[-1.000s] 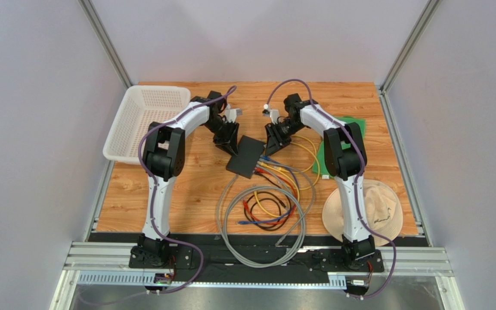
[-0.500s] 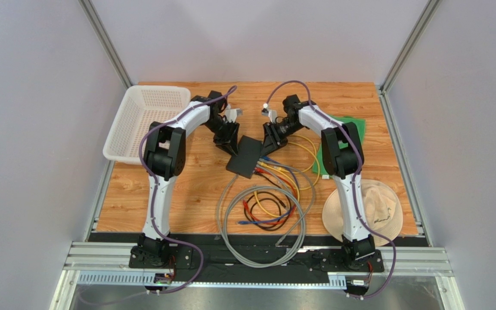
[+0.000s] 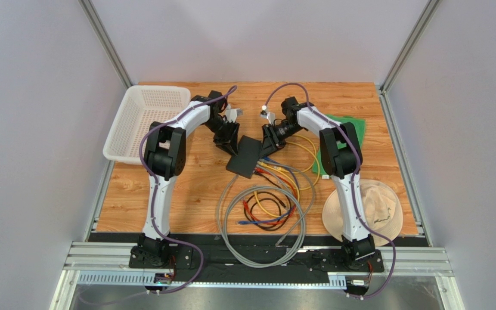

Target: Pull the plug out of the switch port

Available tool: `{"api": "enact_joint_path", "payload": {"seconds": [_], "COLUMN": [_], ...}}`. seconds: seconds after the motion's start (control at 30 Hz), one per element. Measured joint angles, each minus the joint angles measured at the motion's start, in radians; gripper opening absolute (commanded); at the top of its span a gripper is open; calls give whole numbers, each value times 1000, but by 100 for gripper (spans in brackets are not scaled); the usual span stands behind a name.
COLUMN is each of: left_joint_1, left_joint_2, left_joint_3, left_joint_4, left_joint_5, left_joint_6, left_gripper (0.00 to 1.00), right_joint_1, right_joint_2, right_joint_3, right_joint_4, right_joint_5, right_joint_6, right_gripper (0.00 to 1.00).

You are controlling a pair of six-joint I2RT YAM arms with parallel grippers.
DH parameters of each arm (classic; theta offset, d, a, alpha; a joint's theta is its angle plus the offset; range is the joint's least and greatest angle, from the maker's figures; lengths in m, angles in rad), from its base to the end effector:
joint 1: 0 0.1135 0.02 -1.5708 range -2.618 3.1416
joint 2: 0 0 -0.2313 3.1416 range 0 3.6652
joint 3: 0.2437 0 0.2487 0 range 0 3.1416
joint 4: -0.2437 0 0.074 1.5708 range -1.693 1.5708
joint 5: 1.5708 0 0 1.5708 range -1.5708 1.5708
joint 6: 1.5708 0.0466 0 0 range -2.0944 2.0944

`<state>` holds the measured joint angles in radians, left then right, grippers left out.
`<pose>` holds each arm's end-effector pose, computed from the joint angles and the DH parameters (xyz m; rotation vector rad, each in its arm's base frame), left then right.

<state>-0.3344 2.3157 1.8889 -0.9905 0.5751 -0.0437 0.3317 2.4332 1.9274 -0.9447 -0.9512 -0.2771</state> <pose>0.4060 -0.1679 0.1265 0.4967 2.9267 -0.9050 0.4112 0.1818 0.0992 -0.8949 2.5673 1.4035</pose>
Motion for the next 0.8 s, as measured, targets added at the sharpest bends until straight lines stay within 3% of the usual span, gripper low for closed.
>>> {"api": "enact_joint_path", "payload": {"seconds": [0.6,0.7,0.73,0.8], "left_joint_1": [0,0,0,0], "left_joint_2": [0,0,0,2], "left_joint_3": [0,0,0,2], "left_joint_4": [0,0,0,-2], "left_joint_5": [0,0,0,0], "left_joint_6": [0,0,0,1], "left_gripper": [38,38,38,38], "right_joint_1": [-13,-14,-14,-13], "right_joint_2": [19,19,19,21], "right_joint_3": [4,4,4,4], "right_joint_4": [3,2,5,6], "right_joint_5": [-29,-27,-9,-4], "right_joint_6": [42,51,53,58], "right_gripper": [31,25,16,12]}}
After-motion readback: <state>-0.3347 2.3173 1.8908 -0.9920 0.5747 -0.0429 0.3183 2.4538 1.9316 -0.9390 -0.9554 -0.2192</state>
